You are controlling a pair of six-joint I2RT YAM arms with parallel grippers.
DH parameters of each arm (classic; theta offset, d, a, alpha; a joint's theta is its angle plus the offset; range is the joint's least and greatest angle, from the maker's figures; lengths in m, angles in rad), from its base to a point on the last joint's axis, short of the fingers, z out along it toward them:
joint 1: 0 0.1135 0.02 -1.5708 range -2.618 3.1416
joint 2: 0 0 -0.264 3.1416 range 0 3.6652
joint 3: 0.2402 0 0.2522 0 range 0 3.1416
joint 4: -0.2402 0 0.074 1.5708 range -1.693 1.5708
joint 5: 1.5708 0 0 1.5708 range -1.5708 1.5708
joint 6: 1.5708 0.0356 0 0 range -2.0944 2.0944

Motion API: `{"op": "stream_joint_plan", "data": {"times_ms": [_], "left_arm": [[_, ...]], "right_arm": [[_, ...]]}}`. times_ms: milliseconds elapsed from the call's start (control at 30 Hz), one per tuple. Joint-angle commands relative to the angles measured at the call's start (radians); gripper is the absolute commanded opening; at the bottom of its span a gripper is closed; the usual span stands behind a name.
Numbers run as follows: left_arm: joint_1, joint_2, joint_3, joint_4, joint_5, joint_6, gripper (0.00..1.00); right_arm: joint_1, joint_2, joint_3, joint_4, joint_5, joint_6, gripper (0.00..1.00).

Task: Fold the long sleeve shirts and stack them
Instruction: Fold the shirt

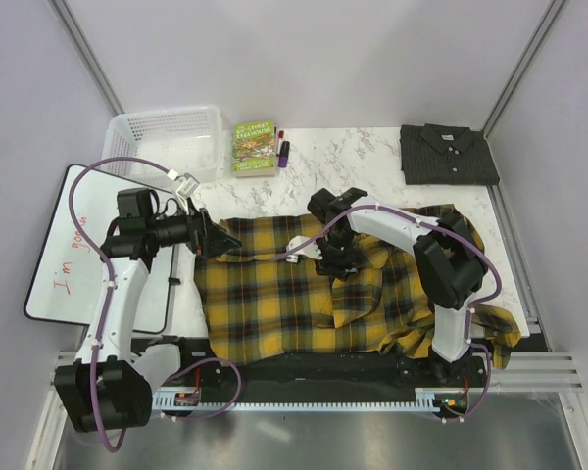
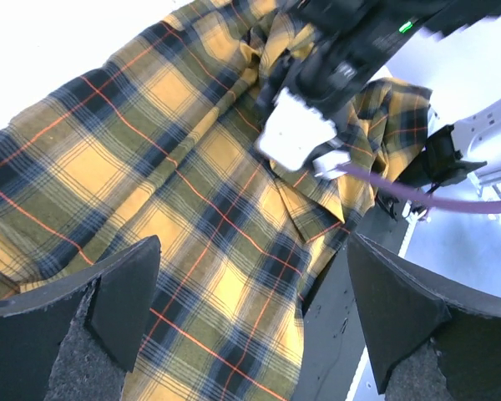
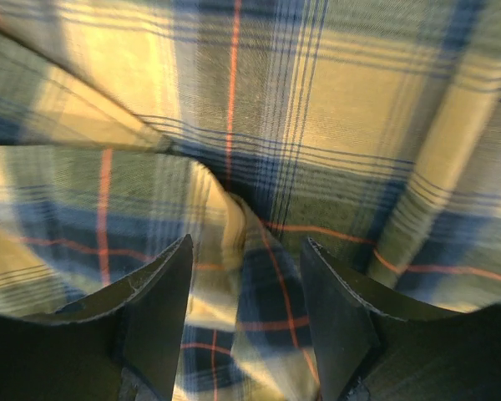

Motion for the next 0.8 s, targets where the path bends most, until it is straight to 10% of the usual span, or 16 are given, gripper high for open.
{"op": "stream_joint_plan", "data": {"times_ms": [0,133,200,267,633,733,767], "left_arm": [[0.027,0.018,0.048,0.026,0.066,-0.017,0.99],[0.032,0.035,0.068,0.021,0.068,-0.011,0.99],[0.032,0.039,0.078,0.021,0.06,-0.012,0.99],[0.032,0.047,0.083,0.021,0.049,-0.012,0.99],[0.029,0.092,0.106,0.047,0.011,0.012,0.97],[0.03,0.113,0.109,0.064,0.008,0.009,0.97],[0.03,0.116,0.109,0.072,0.006,0.011,0.97]], "right_arm": [[0.002,0.029,-0.029,0.065,0.058,-0.032,0.6],[0.002,0.018,-0.071,0.079,0.136,-0.066,0.45],[0.002,0.003,-0.078,0.09,0.165,-0.038,0.12],[-0.011,-0.023,-0.037,0.052,0.176,0.018,0.0],[-0.143,-0.523,-0.275,-0.18,0.153,0.126,0.0],[-0.118,-0.632,-0.419,-0.29,0.144,0.039,0.19],[-0.112,-0.669,-0.446,-0.319,0.135,0.016,0.41]]}}
